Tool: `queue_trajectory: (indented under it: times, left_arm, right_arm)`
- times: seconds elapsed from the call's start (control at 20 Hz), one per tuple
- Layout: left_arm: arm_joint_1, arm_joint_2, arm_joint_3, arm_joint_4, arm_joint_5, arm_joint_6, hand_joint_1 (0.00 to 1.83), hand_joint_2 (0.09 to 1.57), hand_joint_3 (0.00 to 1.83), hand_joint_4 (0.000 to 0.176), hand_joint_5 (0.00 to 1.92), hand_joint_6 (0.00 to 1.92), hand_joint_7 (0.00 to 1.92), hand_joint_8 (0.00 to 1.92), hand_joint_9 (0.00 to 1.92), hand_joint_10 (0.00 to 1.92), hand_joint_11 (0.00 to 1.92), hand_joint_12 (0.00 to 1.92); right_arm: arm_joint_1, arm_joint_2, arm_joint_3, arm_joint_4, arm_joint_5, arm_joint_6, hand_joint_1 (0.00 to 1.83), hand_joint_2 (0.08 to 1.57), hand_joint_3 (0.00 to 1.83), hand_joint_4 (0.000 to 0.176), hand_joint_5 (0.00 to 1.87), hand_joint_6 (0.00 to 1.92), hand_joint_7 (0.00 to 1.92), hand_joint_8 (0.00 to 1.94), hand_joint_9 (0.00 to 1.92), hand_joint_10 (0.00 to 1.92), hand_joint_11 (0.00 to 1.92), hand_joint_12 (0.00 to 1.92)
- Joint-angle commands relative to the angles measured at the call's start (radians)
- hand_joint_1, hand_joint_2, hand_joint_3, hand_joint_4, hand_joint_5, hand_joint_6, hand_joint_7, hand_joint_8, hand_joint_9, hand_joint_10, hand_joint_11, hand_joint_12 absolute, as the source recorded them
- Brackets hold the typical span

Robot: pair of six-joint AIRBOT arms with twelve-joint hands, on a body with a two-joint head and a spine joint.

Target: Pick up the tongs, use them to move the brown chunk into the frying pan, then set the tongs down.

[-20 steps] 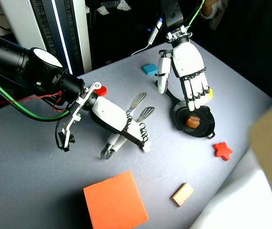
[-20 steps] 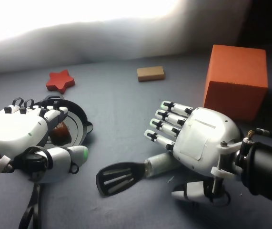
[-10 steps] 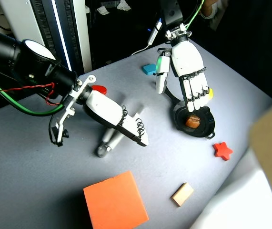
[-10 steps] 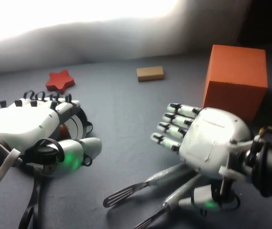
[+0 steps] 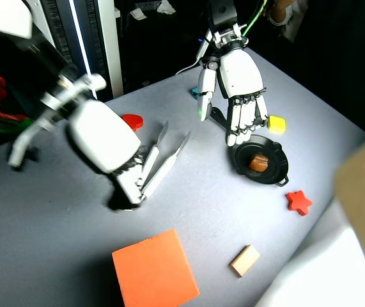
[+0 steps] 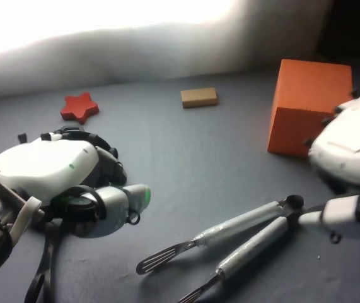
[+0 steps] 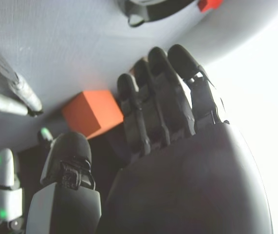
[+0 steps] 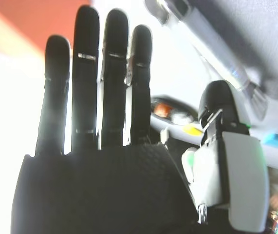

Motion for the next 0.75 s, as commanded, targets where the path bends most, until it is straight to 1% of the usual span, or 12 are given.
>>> queue_trajectory:
  times: [0.0, 0.05, 0.1, 0.15, 0.2, 0.25, 0.3, 0.35, 0.4, 0.5, 0.6, 0.7]
  left_arm:
    - [-0.019, 0.001, 0.002, 0.082, -0.027, -0.003, 0.16, 1.41, 0.0, 0.0, 0.68, 1.14, 0.7, 1.4, 0.58, 1.59, 0.36, 1.89]
    - [-0.034, 0.001, 0.007, 0.101, 0.01, -0.003, 0.16, 1.4, 0.0, 0.0, 0.71, 1.32, 0.77, 1.55, 0.66, 1.71, 0.47, 1.92]
    - [-0.05, 0.001, 0.011, 0.117, 0.05, -0.003, 0.27, 1.4, 0.0, 0.0, 0.73, 1.6, 0.83, 1.72, 0.74, 1.86, 0.6, 1.92]
    - [-0.062, 0.001, 0.011, 0.12, 0.066, -0.003, 0.34, 1.41, 0.0, 0.0, 0.77, 1.79, 0.88, 1.85, 0.84, 1.91, 0.75, 1.92]
    - [-0.069, 0.001, 0.011, 0.132, 0.076, -0.004, 0.43, 1.4, 0.0, 0.0, 0.8, 1.89, 0.91, 1.91, 0.9, 1.92, 0.82, 1.92]
    - [-0.081, 0.001, 0.008, 0.146, 0.086, -0.004, 0.47, 1.41, 0.0, 0.0, 0.85, 1.91, 0.95, 1.92, 0.95, 1.92, 0.88, 1.92]
    - [-0.086, 0.002, 0.005, 0.147, 0.086, -0.004, 0.53, 1.43, 0.01, 0.0, 0.92, 1.92, 1.0, 1.92, 1.02, 1.92, 0.96, 1.92]
    - [-0.092, 0.002, -0.001, 0.147, 0.086, -0.004, 0.61, 1.43, 0.0, 0.0, 0.94, 1.92, 1.02, 1.92, 1.04, 1.92, 1.01, 1.92]
    - [-0.098, 0.002, -0.005, 0.147, 0.085, -0.004, 0.61, 1.44, 0.01, 0.0, 0.96, 1.92, 1.02, 1.92, 1.05, 1.92, 1.01, 1.92]
    - [-0.105, 0.002, -0.012, 0.147, 0.085, -0.004, 0.6, 1.45, 0.01, 0.0, 0.96, 1.92, 1.04, 1.92, 1.05, 1.92, 0.98, 1.92]
    - [-0.106, 0.001, -0.02, 0.148, 0.085, -0.004, 0.62, 1.45, 0.0, 0.0, 0.94, 1.92, 1.03, 1.92, 1.04, 1.92, 0.97, 1.92]
    - [-0.106, 0.001, -0.031, 0.148, 0.085, -0.004, 0.62, 1.45, 0.0, 0.0, 0.94, 1.92, 1.02, 1.92, 1.04, 1.92, 0.97, 1.92]
  right_arm:
    - [0.014, 0.018, -0.015, -0.041, -0.018, -0.022, 0.23, 1.24, 0.01, 0.0, 0.9, 1.0, 0.99, 1.16, 0.79, 1.57, 0.52, 1.91]
    - [0.016, 0.045, -0.035, -0.041, -0.033, -0.057, 0.2, 1.28, 0.02, 0.0, 0.92, 1.08, 1.03, 1.27, 0.86, 1.73, 0.62, 1.92]
    - [0.011, 0.065, -0.048, -0.041, -0.045, -0.071, 0.19, 1.33, 0.02, 0.0, 0.98, 1.18, 1.12, 1.37, 0.99, 1.85, 0.79, 1.92]
    - [0.006, 0.081, -0.049, -0.041, -0.03, -0.058, 0.26, 1.4, 0.03, 0.0, 1.02, 1.47, 1.17, 1.55, 1.09, 1.91, 0.92, 1.92]
    - [0.002, 0.093, -0.047, -0.041, -0.001, -0.055, 0.33, 1.44, 0.03, 0.0, 1.02, 1.7, 1.18, 1.68, 1.14, 1.92, 1.02, 1.92]
    - [0.002, 0.102, -0.044, -0.041, 0.03, -0.049, 0.43, 1.46, 0.03, 0.0, 1.01, 1.81, 1.19, 1.75, 1.16, 1.92, 1.05, 1.92]
    - [0.003, 0.105, -0.04, -0.042, 0.05, -0.047, 0.57, 1.47, 0.02, 0.0, 1.03, 1.86, 1.21, 1.82, 1.22, 1.92, 1.12, 1.92]
    - [-0.001, 0.107, -0.032, -0.066, 0.078, -0.023, 0.64, 1.46, 0.01, 0.0, 1.02, 1.86, 1.22, 1.84, 1.24, 1.92, 1.17, 1.92]
    - [-0.008, 0.107, -0.026, -0.11, 0.095, 0.012, 0.69, 1.45, 0.01, 0.0, 1.01, 1.86, 1.23, 1.82, 1.25, 1.92, 1.17, 1.92]
    - [-0.025, 0.108, -0.02, -0.196, 0.125, 0.06, 0.75, 1.43, 0.0, 0.0, 1.03, 1.84, 1.27, 1.79, 1.28, 1.92, 1.21, 1.92]
    - [-0.038, 0.108, -0.021, -0.276, 0.136, 0.103, 0.78, 1.43, 0.0, 0.0, 1.05, 1.91, 1.27, 1.8, 1.27, 1.92, 1.17, 1.92]
    - [-0.033, 0.108, -0.015, -0.284, 0.136, 0.161, 0.79, 1.43, 0.0, 0.0, 1.05, 1.92, 1.27, 1.8, 1.26, 1.92, 1.17, 1.92]
